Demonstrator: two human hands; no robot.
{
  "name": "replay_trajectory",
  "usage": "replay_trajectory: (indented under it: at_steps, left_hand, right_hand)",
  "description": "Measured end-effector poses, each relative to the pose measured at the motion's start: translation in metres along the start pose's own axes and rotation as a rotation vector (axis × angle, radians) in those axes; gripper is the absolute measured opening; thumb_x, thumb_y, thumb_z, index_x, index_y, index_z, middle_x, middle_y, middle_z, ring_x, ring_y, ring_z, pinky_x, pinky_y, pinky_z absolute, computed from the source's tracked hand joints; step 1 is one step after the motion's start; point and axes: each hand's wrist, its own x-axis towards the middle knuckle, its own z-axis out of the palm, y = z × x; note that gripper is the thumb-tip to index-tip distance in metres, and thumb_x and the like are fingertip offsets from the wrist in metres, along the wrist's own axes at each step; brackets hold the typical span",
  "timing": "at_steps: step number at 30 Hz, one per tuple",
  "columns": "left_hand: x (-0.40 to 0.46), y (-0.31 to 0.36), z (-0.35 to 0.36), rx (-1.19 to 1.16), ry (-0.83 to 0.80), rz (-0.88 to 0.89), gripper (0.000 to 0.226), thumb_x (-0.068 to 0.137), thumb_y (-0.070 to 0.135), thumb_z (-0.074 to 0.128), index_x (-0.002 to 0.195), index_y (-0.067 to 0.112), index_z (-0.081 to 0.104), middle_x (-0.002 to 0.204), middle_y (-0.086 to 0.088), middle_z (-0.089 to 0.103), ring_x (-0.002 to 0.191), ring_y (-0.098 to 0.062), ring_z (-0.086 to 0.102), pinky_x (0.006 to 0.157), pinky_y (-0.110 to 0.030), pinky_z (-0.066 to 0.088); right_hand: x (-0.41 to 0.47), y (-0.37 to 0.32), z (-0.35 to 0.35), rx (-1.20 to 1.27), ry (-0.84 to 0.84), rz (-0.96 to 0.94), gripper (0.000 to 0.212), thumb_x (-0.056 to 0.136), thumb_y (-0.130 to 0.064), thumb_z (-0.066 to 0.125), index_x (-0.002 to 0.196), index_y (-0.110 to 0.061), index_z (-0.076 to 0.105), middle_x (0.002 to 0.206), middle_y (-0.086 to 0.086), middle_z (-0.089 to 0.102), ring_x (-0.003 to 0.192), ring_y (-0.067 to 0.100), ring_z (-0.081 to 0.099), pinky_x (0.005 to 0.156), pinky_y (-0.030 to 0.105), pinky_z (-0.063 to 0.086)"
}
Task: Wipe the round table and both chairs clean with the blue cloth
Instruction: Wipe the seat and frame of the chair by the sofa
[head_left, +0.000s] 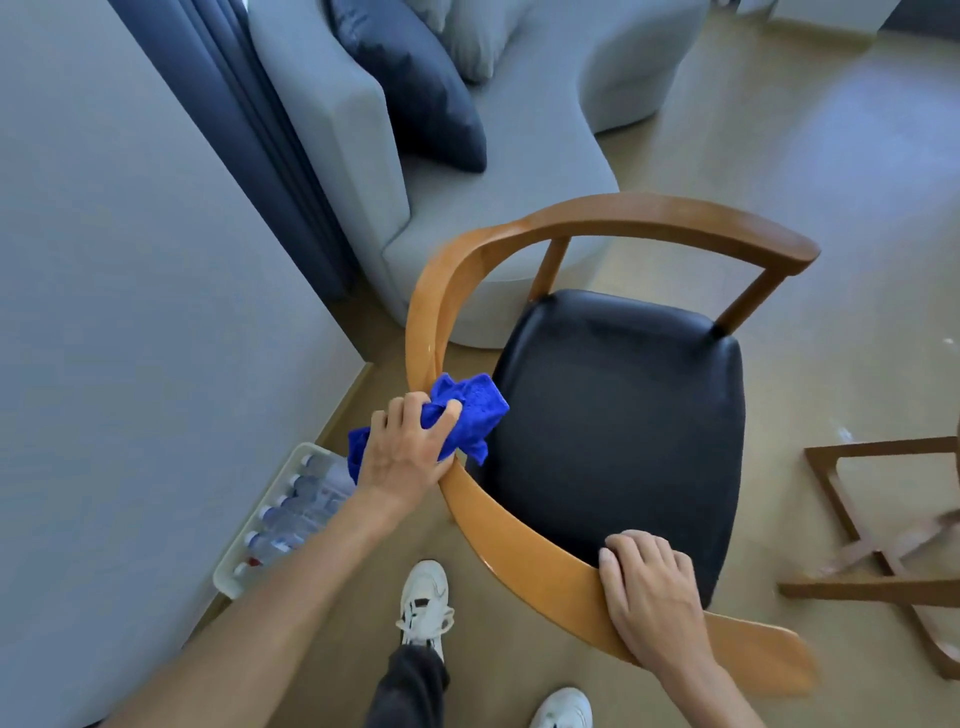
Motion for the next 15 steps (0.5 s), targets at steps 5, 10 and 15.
replay_trajectory:
  at_steps: [5, 10, 15]
  left_hand:
    - [-0.011, 0.013, 0.016, -0.247, 0.144, -0.206, 0.065, 0.067, 0.027, 0.083, 0.119, 0.017, 0.045, 0.104, -0.018, 0.057, 0.083, -0.031, 0.058, 0.065, -0.04, 0.052]
    - [0.001, 0.007, 0.022, -0.894, 0.27, -0.605, 0.043, 0.082, 0.04, 0.055, 0.119, 0.02, 0.049, 0.114, -0.004, 0.048, 0.103, -0.006, 0.051, 0.085, -0.018, 0.044]
    - [0.061, -0.037, 0.023, -1.169, 0.395, -0.914, 0.038, 0.083, 0.046, 0.054, 0.115, 0.026, 0.047, 0.113, 0.007, 0.054, 0.103, -0.002, 0.053, 0.085, -0.011, 0.042]
  right_hand:
    - [0.05, -0.098, 0.021, 0.207, -0.048, -0.034, 0.018, 0.093, -0.024, 0.052, 0.09, -0.016, 0.068, 0.092, -0.004, 0.065, 0.084, 0.019, 0.062, 0.072, 0.033, 0.048]
    - [0.101, -0.155, 0.042, 0.262, -0.118, -0.01, 0.025, 0.101, -0.034, 0.035, 0.108, -0.026, 0.058, 0.109, -0.014, 0.056, 0.104, 0.009, 0.052, 0.088, 0.023, 0.037]
    - [0.113, -0.178, 0.05, 0.226, 0.037, 0.055, 0.042, 0.09, -0.031, 0.048, 0.119, -0.006, 0.064, 0.118, 0.004, 0.065, 0.107, 0.021, 0.062, 0.082, 0.035, 0.05]
